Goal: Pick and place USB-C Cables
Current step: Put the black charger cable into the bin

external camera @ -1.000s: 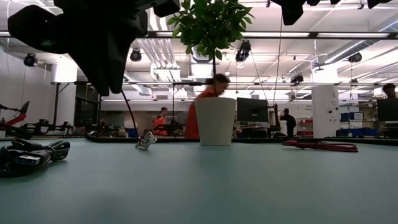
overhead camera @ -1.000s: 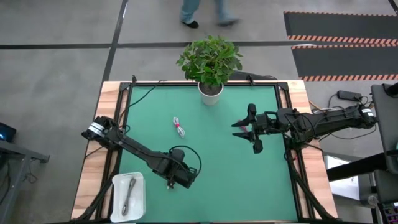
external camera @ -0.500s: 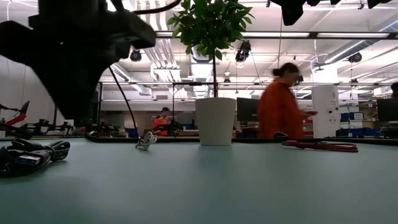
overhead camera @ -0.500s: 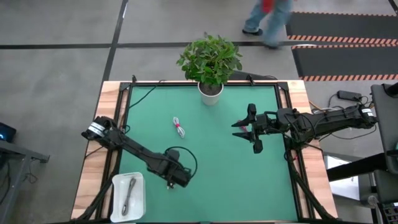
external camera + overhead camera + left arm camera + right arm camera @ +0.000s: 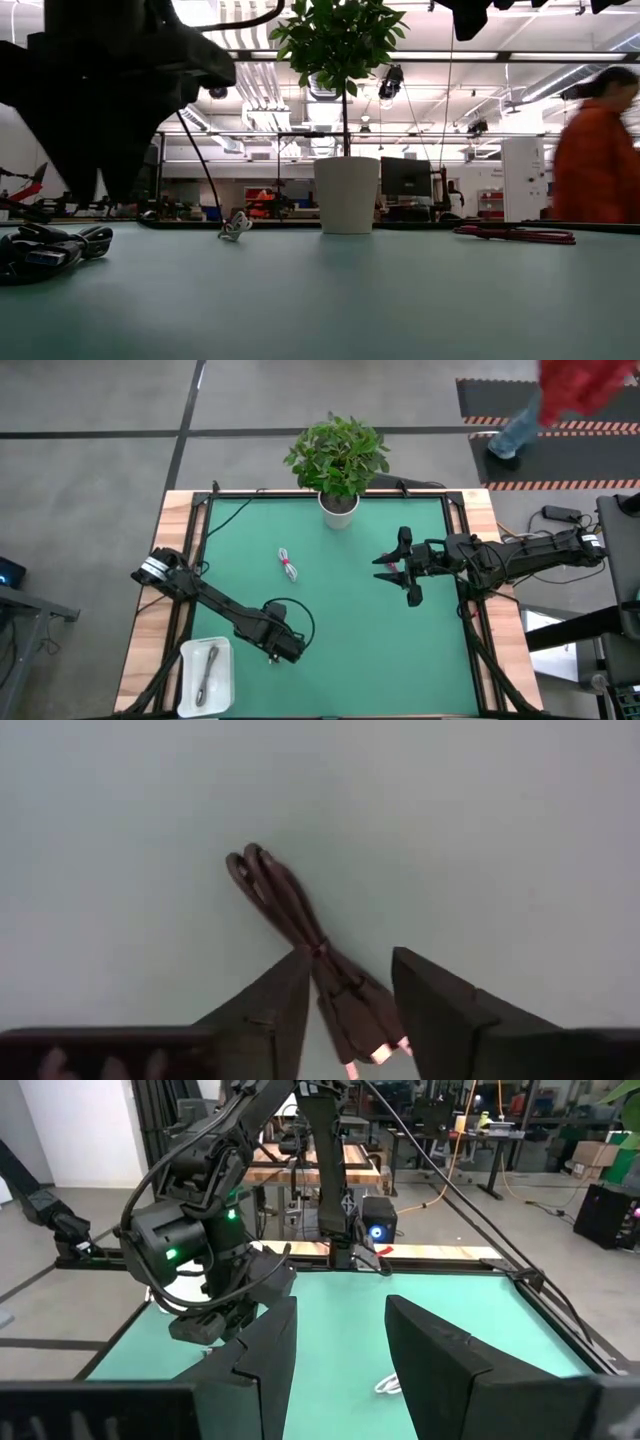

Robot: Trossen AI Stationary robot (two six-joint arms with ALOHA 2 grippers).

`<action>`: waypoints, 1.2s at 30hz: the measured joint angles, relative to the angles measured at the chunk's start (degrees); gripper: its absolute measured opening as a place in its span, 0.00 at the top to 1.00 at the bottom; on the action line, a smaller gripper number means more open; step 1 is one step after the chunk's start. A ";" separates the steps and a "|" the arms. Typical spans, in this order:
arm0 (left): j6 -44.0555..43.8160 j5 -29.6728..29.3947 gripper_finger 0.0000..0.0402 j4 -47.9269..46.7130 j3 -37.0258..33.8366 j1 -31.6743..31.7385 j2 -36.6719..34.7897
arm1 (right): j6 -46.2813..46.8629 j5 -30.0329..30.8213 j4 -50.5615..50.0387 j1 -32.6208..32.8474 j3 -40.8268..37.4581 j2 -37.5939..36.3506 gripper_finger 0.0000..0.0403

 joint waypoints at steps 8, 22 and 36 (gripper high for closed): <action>-1.91 0.51 0.55 0.30 -1.52 -0.07 -0.01 | 0.00 0.00 -0.13 -0.01 0.00 0.00 0.64; -3.01 0.94 0.54 7.69 -6.96 -0.24 -0.09 | 0.02 -0.01 -0.13 -0.01 0.00 0.00 0.64; -4.57 0.38 0.62 8.27 -9.54 -0.72 -0.04 | -0.39 0.00 -0.28 0.00 0.00 0.00 0.64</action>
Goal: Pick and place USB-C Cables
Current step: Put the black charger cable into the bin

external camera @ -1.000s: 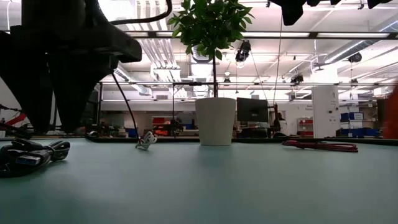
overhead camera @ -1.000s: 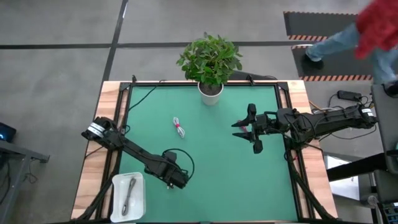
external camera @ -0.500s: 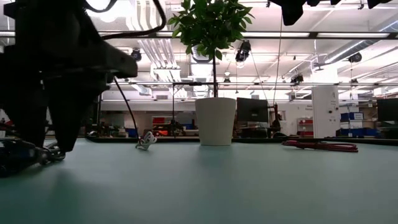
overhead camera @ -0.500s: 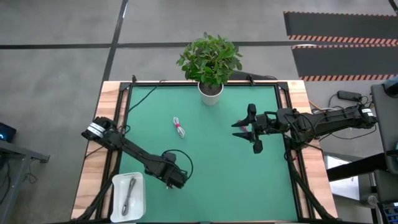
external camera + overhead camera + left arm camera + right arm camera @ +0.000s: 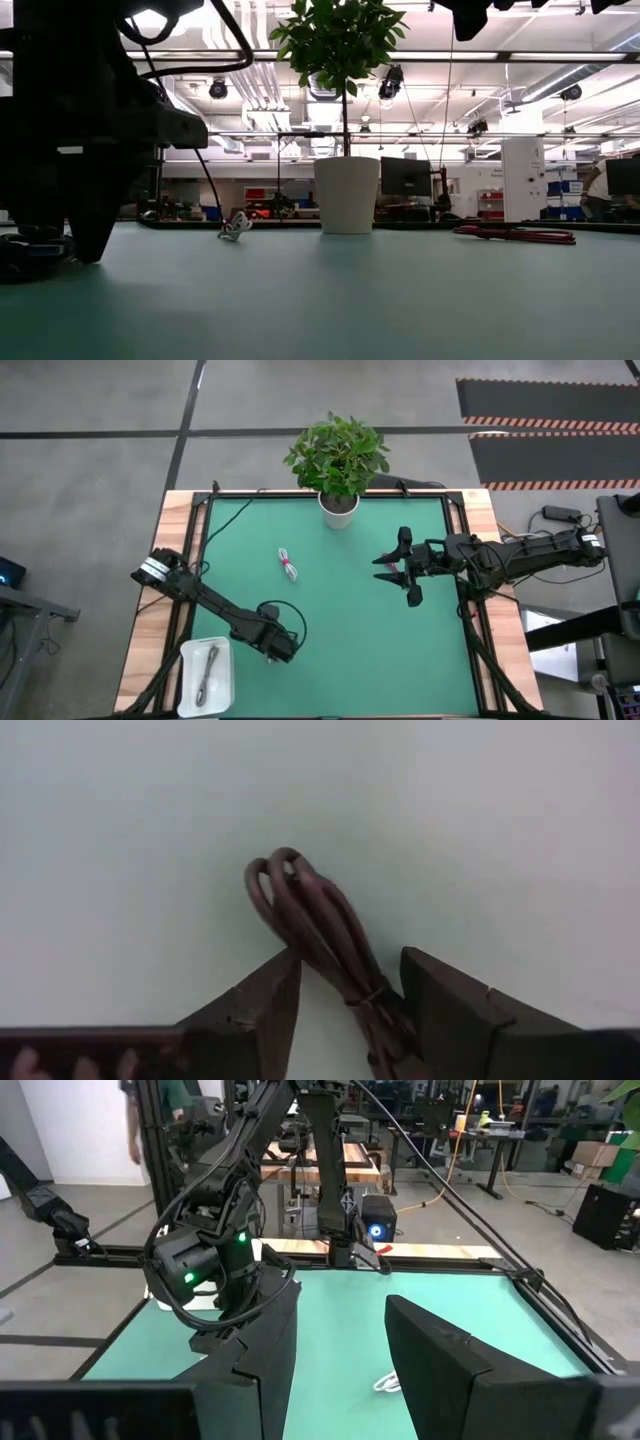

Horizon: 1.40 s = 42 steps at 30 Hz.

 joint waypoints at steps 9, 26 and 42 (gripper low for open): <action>-0.07 -0.20 0.89 0.29 0.04 -0.02 0.00 | -0.07 0.01 -0.05 -0.01 0.00 0.00 0.64; 19.12 -19.83 0.95 1.59 5.93 -1.31 -5.18 | -3.02 0.01 -0.82 0.01 -0.02 -0.01 0.64; 85.32 -29.54 0.95 30.52 3.54 -2.44 -16.13 | -4.09 -0.58 9.71 0.17 -6.91 4.12 0.64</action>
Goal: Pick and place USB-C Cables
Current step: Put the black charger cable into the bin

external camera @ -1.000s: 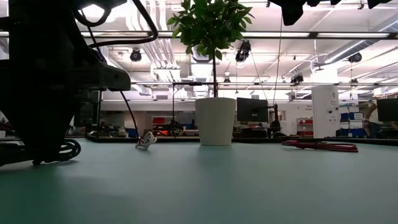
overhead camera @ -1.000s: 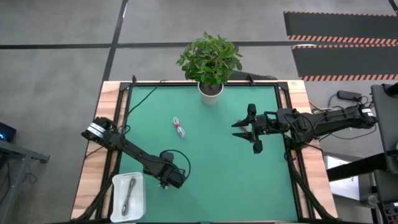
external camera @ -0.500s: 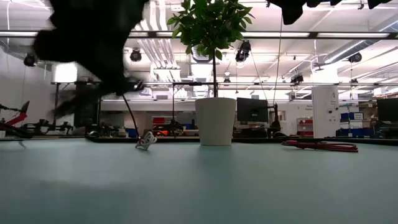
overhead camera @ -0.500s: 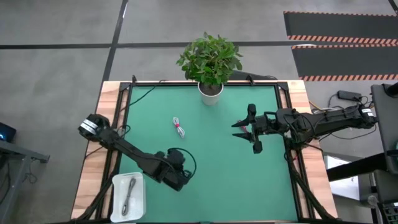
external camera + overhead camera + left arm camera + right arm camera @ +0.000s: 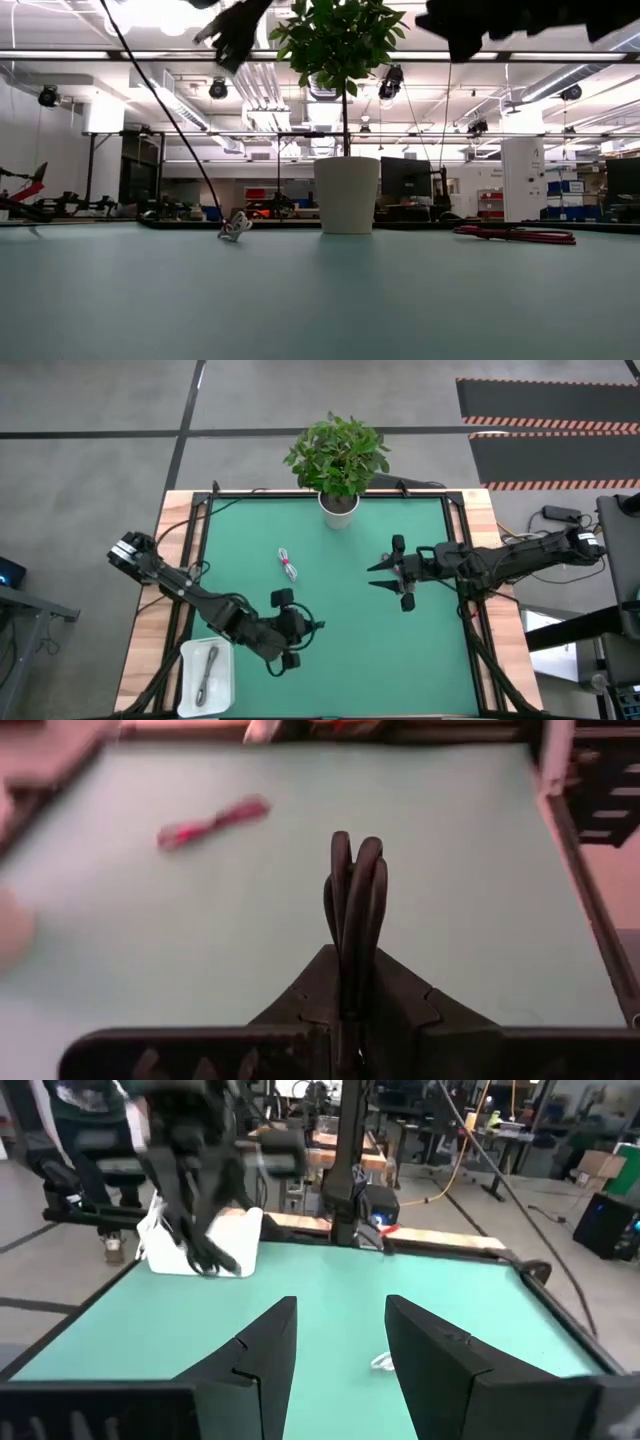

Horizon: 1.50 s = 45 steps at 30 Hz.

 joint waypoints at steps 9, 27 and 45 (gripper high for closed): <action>26.52 6.95 0.95 26.82 -9.73 0.30 -4.06 | 3.39 0.04 18.25 0.04 -5.53 8.75 0.64; 30.26 8.55 0.95 41.90 -24.71 1.04 -13.09 | -1.99 0.10 35.40 0.24 5.68 29.39 0.64; 27.68 8.28 0.95 56.58 -36.66 0.32 -20.03 | -5.73 -4.10 19.14 0.35 20.02 31.62 0.64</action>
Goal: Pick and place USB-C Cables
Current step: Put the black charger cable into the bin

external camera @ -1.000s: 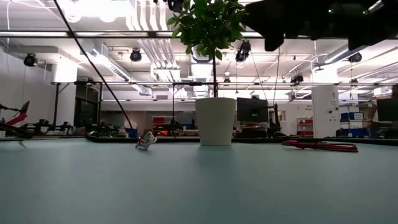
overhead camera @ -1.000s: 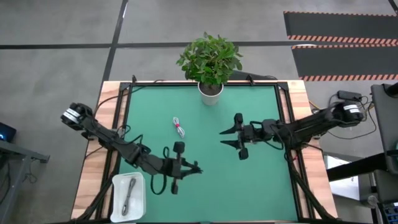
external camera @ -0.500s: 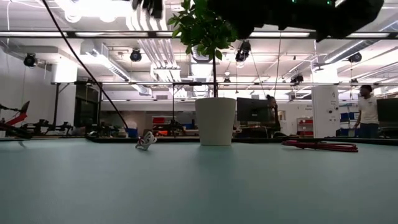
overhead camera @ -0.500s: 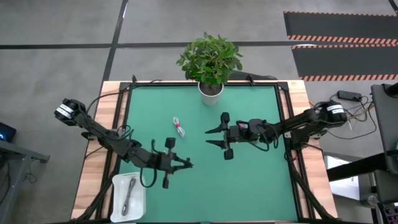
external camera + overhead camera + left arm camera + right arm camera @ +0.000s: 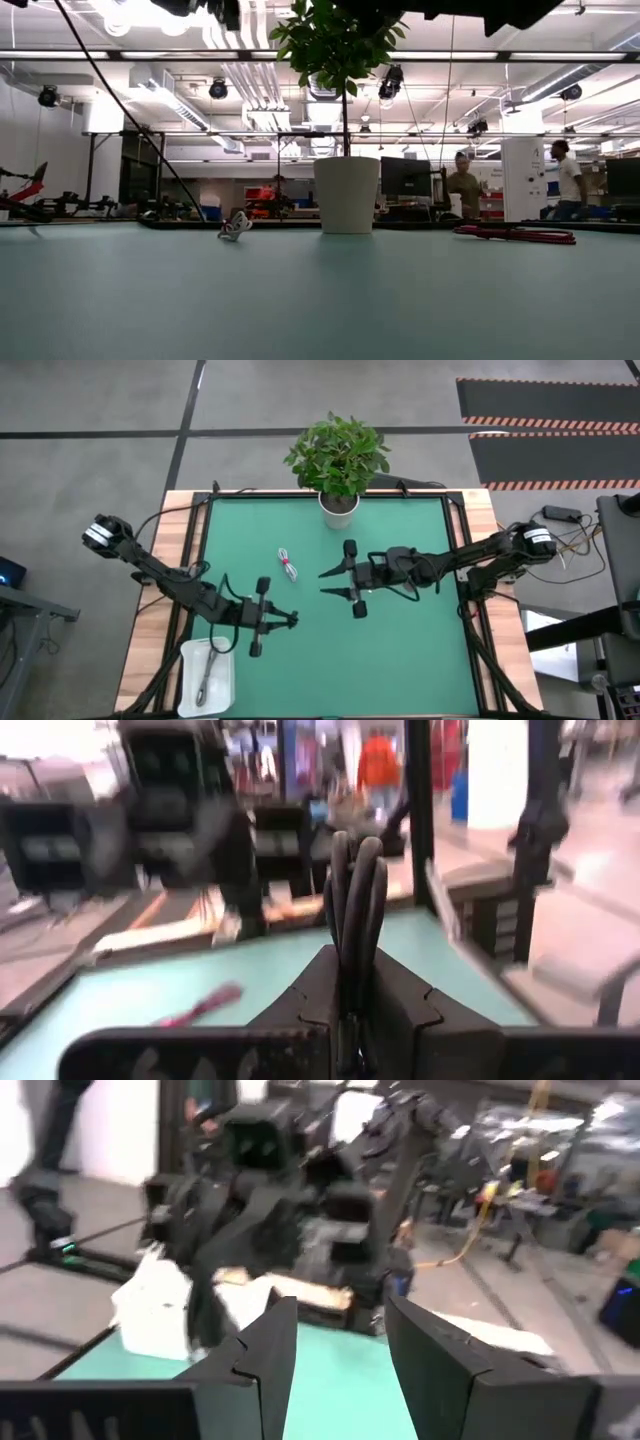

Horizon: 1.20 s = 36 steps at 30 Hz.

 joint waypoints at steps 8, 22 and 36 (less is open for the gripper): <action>-0.43 -0.29 0.95 2.11 -0.86 -0.01 0.13 | 1.71 -7.31 -3.64 0.00 2.46 0.00 0.64; -0.49 -3.30 0.95 5.80 -0.83 0.11 0.27 | -0.44 -9.40 1.35 0.24 3.05 1.44 0.64; -0.44 -7.46 0.95 7.47 -0.83 0.29 0.13 | -1.00 -9.36 -2.52 0.44 3.00 1.73 0.53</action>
